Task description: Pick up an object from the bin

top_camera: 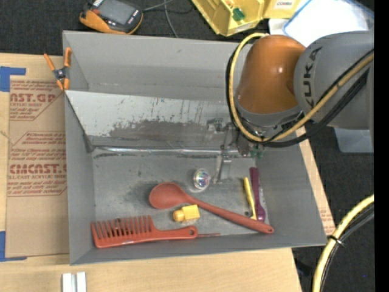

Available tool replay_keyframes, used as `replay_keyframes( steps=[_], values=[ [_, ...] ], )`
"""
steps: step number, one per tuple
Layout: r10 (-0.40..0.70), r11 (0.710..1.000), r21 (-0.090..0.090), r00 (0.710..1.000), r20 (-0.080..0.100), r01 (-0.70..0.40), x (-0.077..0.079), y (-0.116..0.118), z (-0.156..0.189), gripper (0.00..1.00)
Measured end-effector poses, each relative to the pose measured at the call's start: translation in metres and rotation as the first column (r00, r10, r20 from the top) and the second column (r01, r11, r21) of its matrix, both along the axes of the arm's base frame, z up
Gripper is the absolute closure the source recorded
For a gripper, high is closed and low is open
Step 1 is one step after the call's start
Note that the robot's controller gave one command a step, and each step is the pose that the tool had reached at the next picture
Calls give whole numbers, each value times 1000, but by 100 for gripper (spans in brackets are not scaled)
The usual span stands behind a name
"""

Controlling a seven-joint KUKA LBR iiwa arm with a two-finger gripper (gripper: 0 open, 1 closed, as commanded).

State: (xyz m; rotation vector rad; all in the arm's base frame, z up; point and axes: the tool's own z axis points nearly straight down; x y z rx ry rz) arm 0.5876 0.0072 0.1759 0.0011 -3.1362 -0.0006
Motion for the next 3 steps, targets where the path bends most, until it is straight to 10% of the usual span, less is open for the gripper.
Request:
replay_keyframes(
  steps=[1,2,3],
  values=[
    [0,1000,0,1000,7,0,1,0,4,0],
    [203,979,-1,979,6,-203,-42,-51,0,0],
    [-204,979,2,979,10,204,-13,51,-19,0]
  ],
)
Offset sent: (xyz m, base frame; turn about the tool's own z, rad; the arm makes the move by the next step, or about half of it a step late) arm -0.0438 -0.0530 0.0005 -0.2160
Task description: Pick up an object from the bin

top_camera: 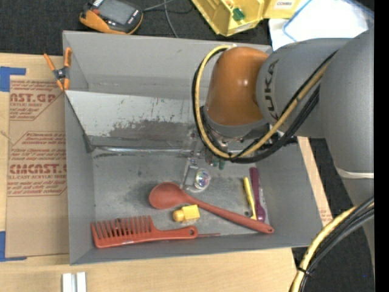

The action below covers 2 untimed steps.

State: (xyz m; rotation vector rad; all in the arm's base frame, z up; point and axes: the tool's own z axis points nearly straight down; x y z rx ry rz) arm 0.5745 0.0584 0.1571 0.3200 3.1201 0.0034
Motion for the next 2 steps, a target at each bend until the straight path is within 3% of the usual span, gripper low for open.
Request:
replay_keyframes(
  steps=[1,2],
  values=[
    [247,969,-6,969,1,-247,-14,-74,-86,0],
    [166,986,2,986,6,-166,-27,33,-41,0]
  ],
)
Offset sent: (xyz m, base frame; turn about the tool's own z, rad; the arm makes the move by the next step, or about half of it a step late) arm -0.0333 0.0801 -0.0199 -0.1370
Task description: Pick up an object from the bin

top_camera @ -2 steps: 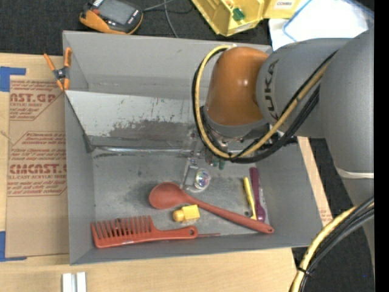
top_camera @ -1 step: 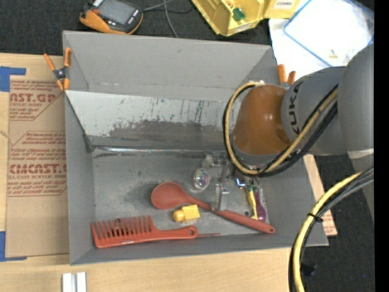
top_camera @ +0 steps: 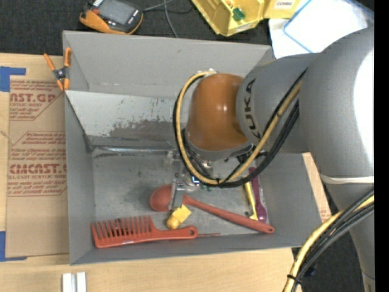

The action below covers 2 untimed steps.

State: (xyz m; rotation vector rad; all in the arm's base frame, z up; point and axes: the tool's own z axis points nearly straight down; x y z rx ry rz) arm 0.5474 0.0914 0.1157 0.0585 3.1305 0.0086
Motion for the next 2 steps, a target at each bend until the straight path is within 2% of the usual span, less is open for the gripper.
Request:
replay_keyframes(
  steps=[1,2],
  values=[
    [441,897,-11,897,-1,-441,6,4,21,0],
    [230,973,-3,973,1,-230,-15,36,12,0]
  ],
)
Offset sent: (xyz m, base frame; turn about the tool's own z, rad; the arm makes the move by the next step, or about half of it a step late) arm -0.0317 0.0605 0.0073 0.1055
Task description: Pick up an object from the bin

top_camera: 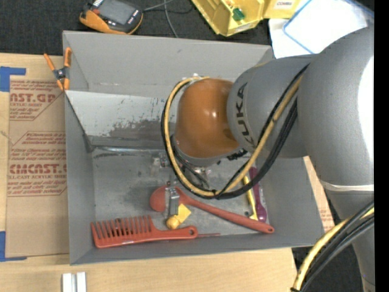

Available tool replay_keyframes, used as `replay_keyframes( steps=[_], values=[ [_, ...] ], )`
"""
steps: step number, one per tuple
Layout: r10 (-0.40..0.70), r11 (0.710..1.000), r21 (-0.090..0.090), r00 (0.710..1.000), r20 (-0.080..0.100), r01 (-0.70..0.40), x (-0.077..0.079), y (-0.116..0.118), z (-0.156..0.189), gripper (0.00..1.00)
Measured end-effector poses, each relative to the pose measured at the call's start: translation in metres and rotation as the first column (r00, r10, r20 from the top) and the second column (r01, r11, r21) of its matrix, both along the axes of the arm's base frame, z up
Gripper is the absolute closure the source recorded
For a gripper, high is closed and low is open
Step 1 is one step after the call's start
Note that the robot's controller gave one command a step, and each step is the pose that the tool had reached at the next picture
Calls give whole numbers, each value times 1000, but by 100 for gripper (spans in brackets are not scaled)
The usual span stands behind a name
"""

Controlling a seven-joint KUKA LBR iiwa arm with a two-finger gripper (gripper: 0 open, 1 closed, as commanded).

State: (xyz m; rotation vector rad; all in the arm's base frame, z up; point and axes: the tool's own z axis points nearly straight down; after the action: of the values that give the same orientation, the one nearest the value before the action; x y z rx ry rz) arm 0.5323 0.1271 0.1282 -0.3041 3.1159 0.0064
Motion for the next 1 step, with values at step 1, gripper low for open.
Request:
replay_keyframes(
  steps=[1],
  values=[
    [58,998,-4,998,1,-58,-22,-19,4,0]
  ],
)
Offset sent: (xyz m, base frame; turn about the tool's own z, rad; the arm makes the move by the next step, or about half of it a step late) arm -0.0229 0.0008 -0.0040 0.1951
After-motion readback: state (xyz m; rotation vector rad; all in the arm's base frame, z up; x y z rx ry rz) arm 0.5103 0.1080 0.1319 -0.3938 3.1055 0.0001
